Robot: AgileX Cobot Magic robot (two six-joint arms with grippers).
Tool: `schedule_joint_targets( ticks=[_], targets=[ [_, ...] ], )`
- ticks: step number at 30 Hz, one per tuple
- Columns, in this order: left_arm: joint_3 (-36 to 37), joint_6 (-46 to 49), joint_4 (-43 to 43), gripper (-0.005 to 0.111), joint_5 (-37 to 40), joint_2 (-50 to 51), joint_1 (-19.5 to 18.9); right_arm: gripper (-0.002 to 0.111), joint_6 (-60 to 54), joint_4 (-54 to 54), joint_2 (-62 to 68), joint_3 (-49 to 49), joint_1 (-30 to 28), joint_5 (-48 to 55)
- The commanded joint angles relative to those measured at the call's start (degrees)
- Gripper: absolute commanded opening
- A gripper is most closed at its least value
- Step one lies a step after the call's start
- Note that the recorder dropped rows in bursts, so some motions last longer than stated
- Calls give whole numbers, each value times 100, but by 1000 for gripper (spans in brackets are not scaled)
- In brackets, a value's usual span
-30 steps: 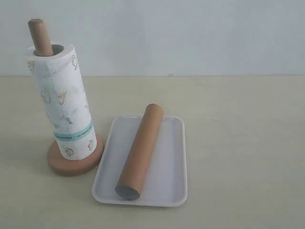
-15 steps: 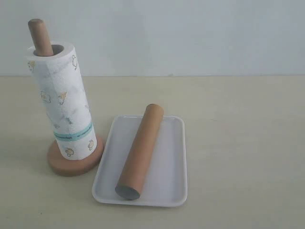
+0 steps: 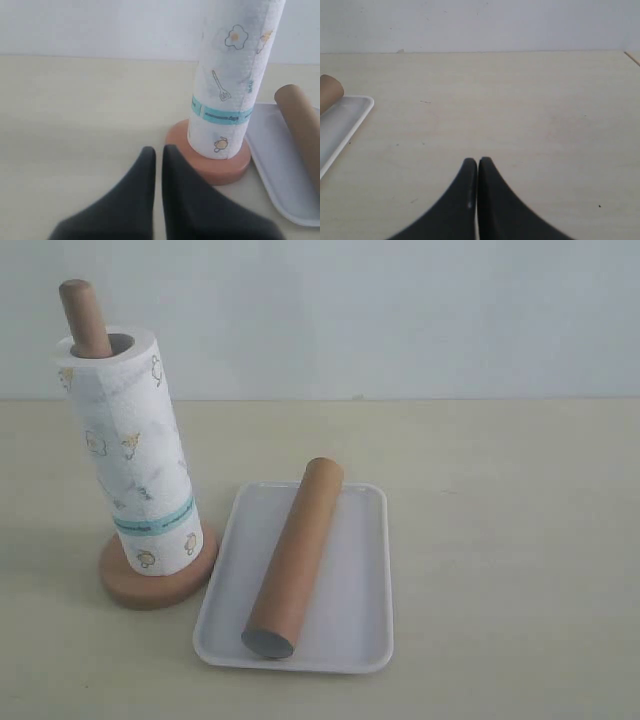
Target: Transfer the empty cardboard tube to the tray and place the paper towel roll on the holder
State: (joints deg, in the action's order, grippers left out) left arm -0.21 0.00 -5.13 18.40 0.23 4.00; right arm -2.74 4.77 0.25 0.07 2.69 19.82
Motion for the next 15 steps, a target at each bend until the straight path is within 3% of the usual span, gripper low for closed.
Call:
schedule_joint_targets(
  ticks=[1,15],
  targets=[
    [21,-43,4,5,-39,-23,29,0,-31,-19,-25,-7,-39,-27],
    [21,-43,4,5,-39,-23,29,0,-29,-19,-25,-7,-39,6]
  ],
)
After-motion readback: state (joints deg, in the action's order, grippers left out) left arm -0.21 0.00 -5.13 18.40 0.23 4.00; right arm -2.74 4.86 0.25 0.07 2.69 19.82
